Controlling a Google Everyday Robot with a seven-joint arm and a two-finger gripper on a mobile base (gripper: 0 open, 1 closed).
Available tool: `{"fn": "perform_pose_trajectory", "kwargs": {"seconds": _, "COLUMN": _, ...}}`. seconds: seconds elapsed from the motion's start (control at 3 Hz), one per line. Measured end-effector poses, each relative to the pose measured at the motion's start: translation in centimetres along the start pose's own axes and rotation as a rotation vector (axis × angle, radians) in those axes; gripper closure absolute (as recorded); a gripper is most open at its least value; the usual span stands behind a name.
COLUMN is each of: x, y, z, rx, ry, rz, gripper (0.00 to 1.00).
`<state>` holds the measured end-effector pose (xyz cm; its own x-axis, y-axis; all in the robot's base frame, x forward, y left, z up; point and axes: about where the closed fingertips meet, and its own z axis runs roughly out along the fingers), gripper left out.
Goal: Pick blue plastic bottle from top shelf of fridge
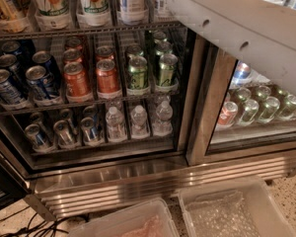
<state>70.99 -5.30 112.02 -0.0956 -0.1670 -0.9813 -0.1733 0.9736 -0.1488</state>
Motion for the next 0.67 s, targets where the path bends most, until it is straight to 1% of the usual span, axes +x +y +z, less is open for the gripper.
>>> {"fn": "perform_pose_trajectory", "kwargs": {"seconds": 0.33, "x": -3.2, "y": 0.6, "z": -1.2, "rx": -0.006, "ry": -0.083, "rz": -0.005, "gripper": 1.00}}
{"fn": "perform_pose_trajectory", "kwargs": {"seconds": 0.67, "x": -6.2, "y": 0.4, "z": -1.9, "rx": 0.002, "ry": -0.165, "rz": -0.015, "gripper": 1.00}}
